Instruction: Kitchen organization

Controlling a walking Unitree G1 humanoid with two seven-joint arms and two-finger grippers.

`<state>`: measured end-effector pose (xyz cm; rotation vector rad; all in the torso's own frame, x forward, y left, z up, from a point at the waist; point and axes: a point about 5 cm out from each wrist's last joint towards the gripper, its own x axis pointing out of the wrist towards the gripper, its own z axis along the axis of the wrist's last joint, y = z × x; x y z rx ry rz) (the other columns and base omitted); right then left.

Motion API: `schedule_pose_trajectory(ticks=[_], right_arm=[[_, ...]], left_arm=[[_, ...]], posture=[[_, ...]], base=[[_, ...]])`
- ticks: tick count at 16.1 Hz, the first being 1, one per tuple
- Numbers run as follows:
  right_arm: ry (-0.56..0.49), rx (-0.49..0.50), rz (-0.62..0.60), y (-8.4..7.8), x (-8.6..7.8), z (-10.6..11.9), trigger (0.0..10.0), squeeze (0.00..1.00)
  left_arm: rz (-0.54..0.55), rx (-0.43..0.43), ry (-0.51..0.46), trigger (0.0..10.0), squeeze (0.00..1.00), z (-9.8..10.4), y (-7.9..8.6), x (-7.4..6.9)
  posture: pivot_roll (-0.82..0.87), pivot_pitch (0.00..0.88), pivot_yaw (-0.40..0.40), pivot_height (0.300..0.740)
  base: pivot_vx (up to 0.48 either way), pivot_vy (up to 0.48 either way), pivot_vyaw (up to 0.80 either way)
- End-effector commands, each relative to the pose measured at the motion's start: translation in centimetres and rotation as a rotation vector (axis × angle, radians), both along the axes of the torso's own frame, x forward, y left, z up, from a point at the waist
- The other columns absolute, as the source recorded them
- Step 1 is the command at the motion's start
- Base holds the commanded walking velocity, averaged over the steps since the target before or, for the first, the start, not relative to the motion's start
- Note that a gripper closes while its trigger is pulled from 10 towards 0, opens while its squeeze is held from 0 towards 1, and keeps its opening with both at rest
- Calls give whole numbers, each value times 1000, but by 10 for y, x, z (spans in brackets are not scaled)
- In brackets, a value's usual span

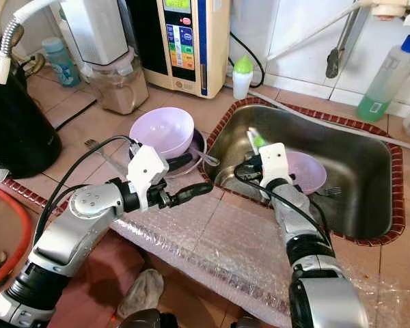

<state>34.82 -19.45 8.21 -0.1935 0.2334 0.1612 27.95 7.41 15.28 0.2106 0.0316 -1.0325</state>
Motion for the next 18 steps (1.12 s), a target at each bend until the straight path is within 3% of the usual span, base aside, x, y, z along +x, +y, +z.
schedule_pose_trajectory(ticks=[1,7,10,11,13,15,16,18], right_arm=[[55,20,-15,1,-3,-10,10000,1000],[13,41,-32,0,-3,-7,10000,1000],[-138,84,-32,11,-13,-1,10000,1000],[-178,98,-18,18,-19,-1,10000,1000],[-225,107,-15,26,-25,2,10000,1000],[-240,56,-4,30,-26,3,10000,1000],[-292,20,33,37,-30,10,10000,1000],[-327,43,34,40,-35,18,10000,1000]], left_arm=[[-20,24,-16,10000,1000,1,0,-1],[6,20,-51,10000,1000,5,1,4],[184,-106,-181,10000,1000,30,12,21],[264,-219,-230,10000,1000,47,16,27],[381,-288,-244,10000,1000,56,29,36],[442,-306,-175,10000,1000,50,35,42],[546,-365,-99,10000,1000,44,48,48],[723,-376,-37,10000,1000,32,70,57]], posture=[[-22,10,63,740],[-23,10,66,740],[-20,4,65,740],[-20,0,66,740],[-25,0,69,740],[-27,0,70,740],[-31,0,76,740],[-32,0,77,740]], base=[[0,0,0],[0,0,0],[0,0,0],[0,0,0],[0,0,0],[0,0,0],[0,0,0],[0,0,0]])
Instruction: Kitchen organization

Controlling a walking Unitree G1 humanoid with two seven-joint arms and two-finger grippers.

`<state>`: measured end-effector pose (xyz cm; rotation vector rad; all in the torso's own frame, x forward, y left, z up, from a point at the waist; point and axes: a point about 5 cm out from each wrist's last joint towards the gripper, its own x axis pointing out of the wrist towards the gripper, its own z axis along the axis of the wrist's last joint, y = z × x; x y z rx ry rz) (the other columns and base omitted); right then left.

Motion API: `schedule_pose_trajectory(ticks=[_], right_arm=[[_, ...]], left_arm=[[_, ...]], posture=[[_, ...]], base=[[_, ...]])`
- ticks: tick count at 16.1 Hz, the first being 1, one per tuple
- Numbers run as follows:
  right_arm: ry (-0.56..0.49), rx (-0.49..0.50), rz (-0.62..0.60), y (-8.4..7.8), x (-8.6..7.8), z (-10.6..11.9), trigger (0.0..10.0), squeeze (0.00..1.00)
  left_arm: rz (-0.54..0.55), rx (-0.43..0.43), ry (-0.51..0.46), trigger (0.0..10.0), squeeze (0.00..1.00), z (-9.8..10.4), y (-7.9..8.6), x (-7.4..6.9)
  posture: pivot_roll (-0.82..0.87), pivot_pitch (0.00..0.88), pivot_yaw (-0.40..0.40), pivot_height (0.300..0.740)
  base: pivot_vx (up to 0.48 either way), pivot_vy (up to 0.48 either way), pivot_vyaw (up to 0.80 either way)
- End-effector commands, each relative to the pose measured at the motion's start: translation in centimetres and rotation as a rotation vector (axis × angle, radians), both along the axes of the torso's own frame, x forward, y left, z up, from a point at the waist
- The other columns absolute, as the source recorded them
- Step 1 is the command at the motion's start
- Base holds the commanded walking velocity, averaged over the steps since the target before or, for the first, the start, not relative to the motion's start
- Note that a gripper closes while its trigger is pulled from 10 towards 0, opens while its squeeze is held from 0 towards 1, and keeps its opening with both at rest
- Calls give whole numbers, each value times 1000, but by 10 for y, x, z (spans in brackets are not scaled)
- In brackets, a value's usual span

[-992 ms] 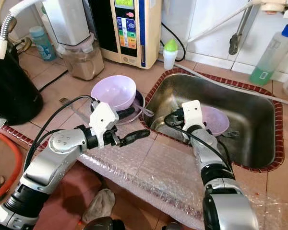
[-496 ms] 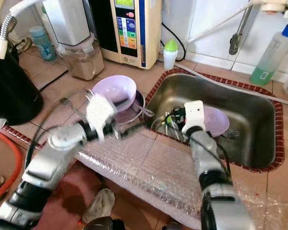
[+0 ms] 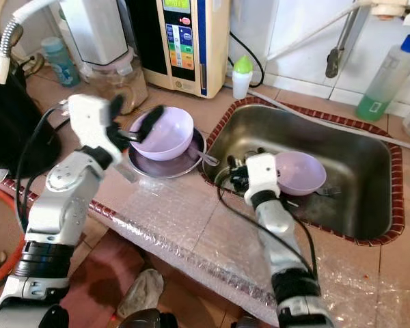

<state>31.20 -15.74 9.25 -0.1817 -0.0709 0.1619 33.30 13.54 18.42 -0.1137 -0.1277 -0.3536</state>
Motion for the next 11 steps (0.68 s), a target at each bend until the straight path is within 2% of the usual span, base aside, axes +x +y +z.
schedule_pose_trajectory(ticks=[1,2,3,5,8,9,11], right_arm=[[-41,33,33,6,-2,11,10000,1000],[-49,38,56,9,-3,13,10000,733],[-82,55,93,15,-7,20,10000,0],[-128,66,105,19,-11,29,10000,0],[-193,51,92,21,-11,43,10000,0],[-208,41,92,21,-11,49,10000,0],[-213,44,104,23,-12,53,10000,0]], left_arm=[[101,-26,64,10000,1000,-5,16,7],[118,-38,87,10000,1000,-7,20,9],[154,-64,122,10000,1000,-9,26,12],[204,-107,179,10000,1000,-15,34,17],[193,-149,239,10000,1000,-20,32,19],[144,-169,273,10000,0,-21,24,21],[90,-204,313,10000,0,-21,13,21]], posture=[[-33,0,78,740],[-33,0,78,740],[-36,0,77,740],[-36,0,77,740],[-41,4,78,740],[-42,6,80,740],[-42,6,83,740]], base=[[0,0,0],[0,0,0],[0,0,0],[0,0,0],[0,0,0],[0,0,0],[0,0,0]])
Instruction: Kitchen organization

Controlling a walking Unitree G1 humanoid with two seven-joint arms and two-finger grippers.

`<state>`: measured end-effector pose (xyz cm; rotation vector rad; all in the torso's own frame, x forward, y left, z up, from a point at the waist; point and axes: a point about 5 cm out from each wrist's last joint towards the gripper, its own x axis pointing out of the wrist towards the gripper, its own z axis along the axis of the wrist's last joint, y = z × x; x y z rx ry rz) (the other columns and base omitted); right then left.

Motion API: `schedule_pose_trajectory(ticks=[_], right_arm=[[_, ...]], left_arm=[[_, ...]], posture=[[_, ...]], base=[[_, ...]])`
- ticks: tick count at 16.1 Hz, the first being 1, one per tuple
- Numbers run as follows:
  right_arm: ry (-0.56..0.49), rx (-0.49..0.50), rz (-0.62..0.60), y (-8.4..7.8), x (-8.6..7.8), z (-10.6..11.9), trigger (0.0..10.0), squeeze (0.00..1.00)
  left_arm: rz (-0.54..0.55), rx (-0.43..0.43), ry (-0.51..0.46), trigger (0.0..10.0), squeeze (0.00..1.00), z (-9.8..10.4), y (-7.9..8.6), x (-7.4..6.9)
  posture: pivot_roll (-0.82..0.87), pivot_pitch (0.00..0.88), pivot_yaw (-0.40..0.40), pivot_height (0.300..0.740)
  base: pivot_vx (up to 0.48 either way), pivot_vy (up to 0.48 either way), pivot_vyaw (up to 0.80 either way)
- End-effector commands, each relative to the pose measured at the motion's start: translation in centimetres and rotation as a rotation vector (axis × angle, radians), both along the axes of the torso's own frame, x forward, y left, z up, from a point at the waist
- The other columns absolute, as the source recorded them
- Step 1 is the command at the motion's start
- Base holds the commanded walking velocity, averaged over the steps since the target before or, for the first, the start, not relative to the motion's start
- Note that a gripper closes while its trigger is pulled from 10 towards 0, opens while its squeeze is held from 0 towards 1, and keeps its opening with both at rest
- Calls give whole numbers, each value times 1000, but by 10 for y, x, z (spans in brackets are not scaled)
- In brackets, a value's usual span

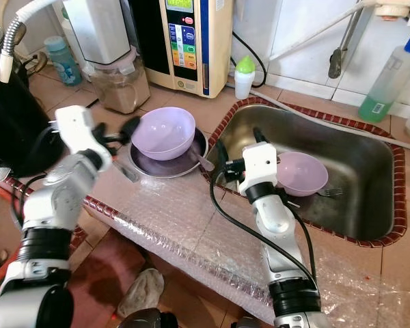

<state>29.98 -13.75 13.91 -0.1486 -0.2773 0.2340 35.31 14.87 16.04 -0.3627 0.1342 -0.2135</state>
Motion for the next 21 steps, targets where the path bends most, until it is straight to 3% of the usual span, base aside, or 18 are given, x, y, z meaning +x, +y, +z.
schedule_pose_trajectory(ticks=[1,2,3,4,6,11,14,16,21], right_arm=[[-20,0,16,4,0,7,10000,0],[-20,-2,26,5,-1,8,10000,0],[-19,-7,26,5,-2,8,10000,0],[-13,-8,24,4,-2,7,10000,0],[-3,-15,19,3,-4,5,10000,0],[16,-19,58,8,-6,3,10000,0],[49,-12,175,17,-10,1,10000,0],[143,-47,323,27,-15,-11,10000,0],[165,-80,350,35,-21,-18,10000,0]], left_arm=[[-25,-3,14,10000,0,3,-3,1],[-51,-7,38,6745,0,0,-6,0],[-74,-23,70,4157,0,-4,-9,-1],[-70,-51,92,0,0,-6,-10,-2],[-56,-67,156,0,0,-13,-8,-2],[-28,-97,185,0,0,-15,-5,-2],[-27,-146,206,0,0,-16,-6,-3],[-33,-132,205,0,0,-15,-6,-3],[-40,-127,199,0,0,-14,-5,-4]], posture=[[-42,6,83,740],[-44,6,86,740],[-45,6,88,740],[-45,7,90,740],[-47,8,92,740],[-49,9,92,740],[-47,10,92,740],[-49,11,92,740],[-46,10,91,740]], base=[[0,0,0],[0,0,0],[0,0,0],[0,0,0],[0,0,0],[0,0,0],[0,0,0],[0,0,0],[0,0,0]])
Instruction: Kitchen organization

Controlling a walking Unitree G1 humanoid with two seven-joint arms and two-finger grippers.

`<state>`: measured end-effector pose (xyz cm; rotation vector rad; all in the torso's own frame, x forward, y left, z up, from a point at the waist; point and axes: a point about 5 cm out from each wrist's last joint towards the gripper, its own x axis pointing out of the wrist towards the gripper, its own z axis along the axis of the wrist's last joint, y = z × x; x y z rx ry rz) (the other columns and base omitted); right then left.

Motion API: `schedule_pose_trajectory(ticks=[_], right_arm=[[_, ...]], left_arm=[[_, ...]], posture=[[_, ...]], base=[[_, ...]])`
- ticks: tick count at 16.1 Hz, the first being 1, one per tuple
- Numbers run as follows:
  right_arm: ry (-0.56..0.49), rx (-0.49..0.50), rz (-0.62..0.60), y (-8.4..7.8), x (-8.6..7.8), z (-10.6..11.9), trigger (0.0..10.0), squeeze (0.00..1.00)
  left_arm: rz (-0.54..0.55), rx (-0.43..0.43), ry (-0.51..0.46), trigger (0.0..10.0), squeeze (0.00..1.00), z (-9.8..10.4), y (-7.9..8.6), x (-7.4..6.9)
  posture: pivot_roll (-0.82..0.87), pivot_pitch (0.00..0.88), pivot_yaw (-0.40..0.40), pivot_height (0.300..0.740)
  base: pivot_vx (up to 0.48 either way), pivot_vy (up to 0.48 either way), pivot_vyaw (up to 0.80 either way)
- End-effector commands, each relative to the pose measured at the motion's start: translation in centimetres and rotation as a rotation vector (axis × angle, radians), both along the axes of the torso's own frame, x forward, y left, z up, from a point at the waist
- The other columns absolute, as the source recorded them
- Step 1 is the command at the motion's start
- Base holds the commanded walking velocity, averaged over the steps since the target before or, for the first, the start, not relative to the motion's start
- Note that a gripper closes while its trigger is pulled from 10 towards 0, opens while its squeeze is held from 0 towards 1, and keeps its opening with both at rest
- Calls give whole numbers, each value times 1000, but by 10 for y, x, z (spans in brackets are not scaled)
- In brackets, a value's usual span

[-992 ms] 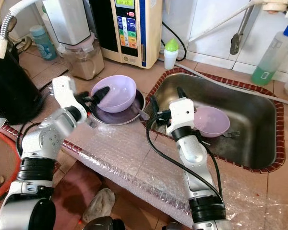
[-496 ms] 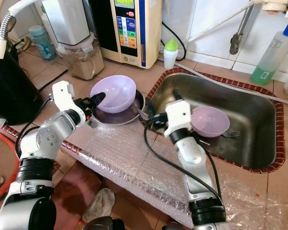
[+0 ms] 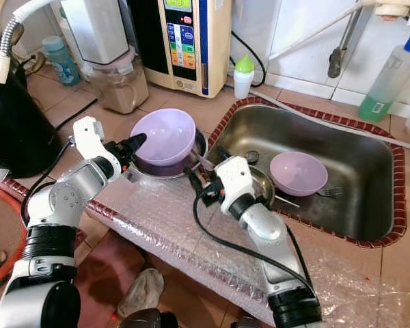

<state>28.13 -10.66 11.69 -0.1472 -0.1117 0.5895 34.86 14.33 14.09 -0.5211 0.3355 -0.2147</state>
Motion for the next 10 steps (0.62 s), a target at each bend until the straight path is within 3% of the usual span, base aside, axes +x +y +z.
schedule_pose_trajectory(ticks=[1,6,10], right_arm=[[-14,-6,25,6,-2,4,10000,0],[-12,-28,59,8,-3,4,10000,0],[-14,-29,49,5,-2,4,10000,0]], left_arm=[[-13,9,-14,0,0,5,0,1],[-19,-15,-32,0,0,8,-2,1],[-66,85,-70,0,0,6,-4,-4]], posture=[[-47,10,93,740],[-50,9,92,740],[-53,8,89,740]], base=[[0,0,0],[0,0,0],[0,0,0]])
